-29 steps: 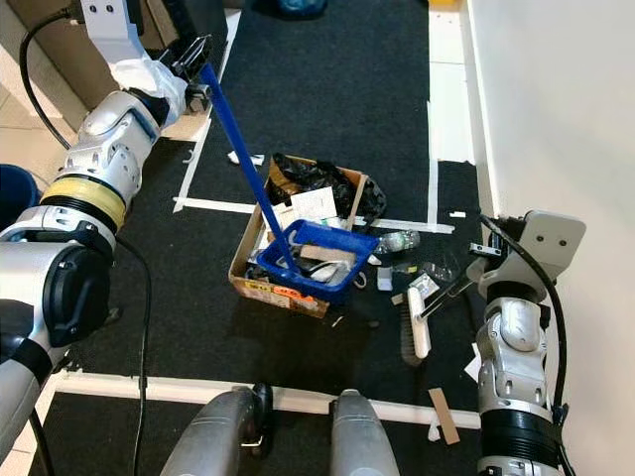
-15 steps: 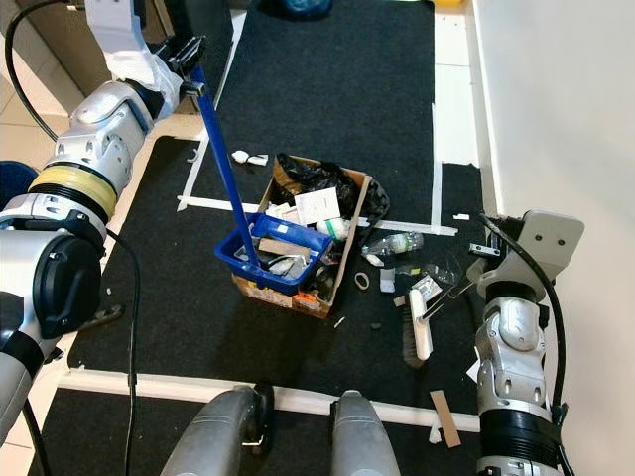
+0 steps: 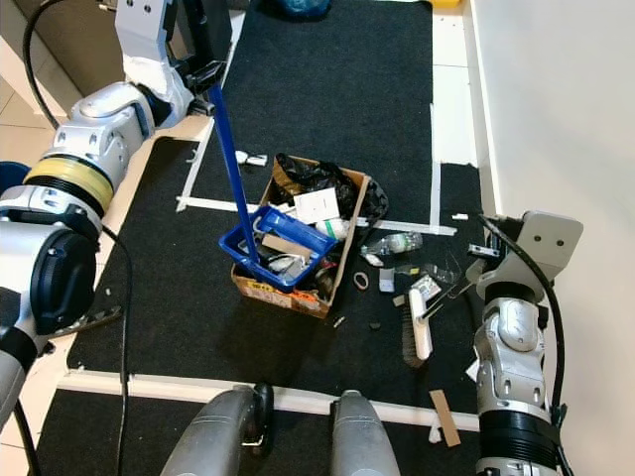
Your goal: Sweep floor
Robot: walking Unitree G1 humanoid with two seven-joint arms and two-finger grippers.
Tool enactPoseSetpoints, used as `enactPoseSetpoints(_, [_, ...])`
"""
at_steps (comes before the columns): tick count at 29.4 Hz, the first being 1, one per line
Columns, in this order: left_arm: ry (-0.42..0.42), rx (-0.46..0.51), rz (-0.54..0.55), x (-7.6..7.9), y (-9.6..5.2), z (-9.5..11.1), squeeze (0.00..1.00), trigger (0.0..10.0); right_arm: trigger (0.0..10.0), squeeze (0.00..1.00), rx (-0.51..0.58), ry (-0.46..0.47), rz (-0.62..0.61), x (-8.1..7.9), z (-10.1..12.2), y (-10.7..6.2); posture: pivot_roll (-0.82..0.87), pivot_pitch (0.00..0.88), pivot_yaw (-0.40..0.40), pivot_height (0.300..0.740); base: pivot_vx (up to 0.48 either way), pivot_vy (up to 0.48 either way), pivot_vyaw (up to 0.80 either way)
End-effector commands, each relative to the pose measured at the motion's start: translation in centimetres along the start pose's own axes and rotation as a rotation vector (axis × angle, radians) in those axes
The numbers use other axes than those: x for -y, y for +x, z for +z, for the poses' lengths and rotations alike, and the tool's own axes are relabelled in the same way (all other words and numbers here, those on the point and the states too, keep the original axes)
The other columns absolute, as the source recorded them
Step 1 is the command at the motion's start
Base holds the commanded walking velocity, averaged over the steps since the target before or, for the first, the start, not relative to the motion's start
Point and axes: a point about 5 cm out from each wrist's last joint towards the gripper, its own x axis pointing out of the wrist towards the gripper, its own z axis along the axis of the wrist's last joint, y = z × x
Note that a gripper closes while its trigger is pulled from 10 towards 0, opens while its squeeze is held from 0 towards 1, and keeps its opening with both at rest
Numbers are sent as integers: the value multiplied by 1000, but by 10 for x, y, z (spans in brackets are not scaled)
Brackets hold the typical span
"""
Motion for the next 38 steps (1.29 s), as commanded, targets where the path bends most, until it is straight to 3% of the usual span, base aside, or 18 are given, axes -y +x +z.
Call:
enactPoseSetpoints(1, [53,50,-3,-7,-3,27,0,10000,10000,0,-89,-5,-21,3,-18,-10,-38,223,56,740,0,0,0])
enactPoseSetpoints(4, [60,77,-30,-7,-3,40,0,10000,10000,0,-89,-4,-21,3,-18,-9,-38,222,56,740,0,0,0])
enactPoseSetpoints(12, [99,68,-102,-4,-4,46,0,10000,10000,0,-88,-2,-19,1,-18,-8,-35,214,55,740,0,0,0])
enactPoseSetpoints(18, [277,95,-277,11,-4,48,0,10000,10000,0,-86,2,-15,-3,-18,-7,-29,213,55,740,0,0,0])
enactPoseSetpoints(25, [400,83,-298,12,-5,50,0,10000,10000,0,-89,5,-20,-3,-19,-9,-27,214,60,740,0,0,0])
enactPoseSetpoints(28, [513,74,-316,14,-6,52,0,10000,10000,0,-91,6,-25,-3,-20,-9,-27,211,66,740,0,0,0])
enactPoseSetpoints(31, [545,70,-324,15,-6,53,0,10000,10000,0,-90,6,-26,-3,-20,-9,-27,211,66,740,0,0,0])
enactPoseSetpoints(33, [626,73,-334,18,-6,54,0,10000,10000,0,-88,7,-28,-3,-20,-9,-25,210,66,740,0,0,0])
enactPoseSetpoints(38, [691,94,-378,27,-4,50,0,10000,10000,0,-87,9,-31,-3,-20,-9,-25,208,69,740,0,0,0])
